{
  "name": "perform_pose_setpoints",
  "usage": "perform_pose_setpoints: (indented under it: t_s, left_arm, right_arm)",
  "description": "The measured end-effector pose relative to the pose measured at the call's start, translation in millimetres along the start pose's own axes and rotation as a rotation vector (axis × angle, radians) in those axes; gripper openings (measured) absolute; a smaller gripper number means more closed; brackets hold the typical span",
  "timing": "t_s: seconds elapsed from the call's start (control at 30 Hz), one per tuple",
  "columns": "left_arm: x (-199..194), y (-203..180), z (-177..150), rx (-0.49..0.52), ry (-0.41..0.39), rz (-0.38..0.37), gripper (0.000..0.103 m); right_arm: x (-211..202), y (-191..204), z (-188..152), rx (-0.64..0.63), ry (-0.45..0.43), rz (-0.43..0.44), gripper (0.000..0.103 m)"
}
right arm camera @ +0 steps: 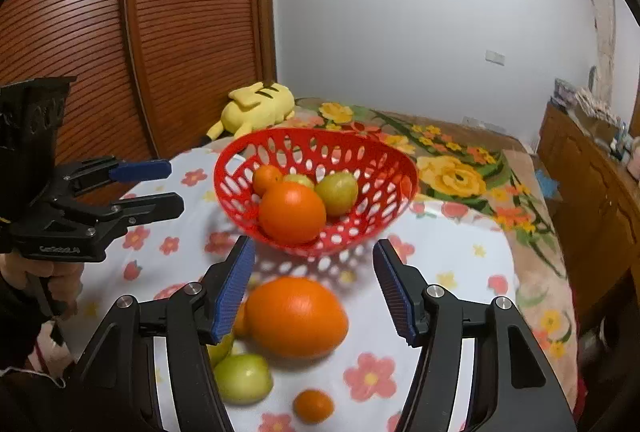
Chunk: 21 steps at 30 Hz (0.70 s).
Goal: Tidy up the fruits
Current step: 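Withdraw both tools from the basket toward the loose fruit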
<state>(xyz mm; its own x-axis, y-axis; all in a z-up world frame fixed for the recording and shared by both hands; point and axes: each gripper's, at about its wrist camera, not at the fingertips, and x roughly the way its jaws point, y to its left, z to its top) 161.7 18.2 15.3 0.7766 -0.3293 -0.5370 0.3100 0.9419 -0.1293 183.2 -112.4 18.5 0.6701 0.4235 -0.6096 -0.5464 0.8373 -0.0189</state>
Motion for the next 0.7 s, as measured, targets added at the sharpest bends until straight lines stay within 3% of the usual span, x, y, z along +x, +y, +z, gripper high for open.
perform_pose_setpoints:
  t_s: [0.7]
  left_arm:
    - [12, -31, -59, -0.023, 0.126, -0.047, 0.067]
  right_arm:
    - [-10, -7, -89, 0.164, 0.052, 0.003, 0.063]
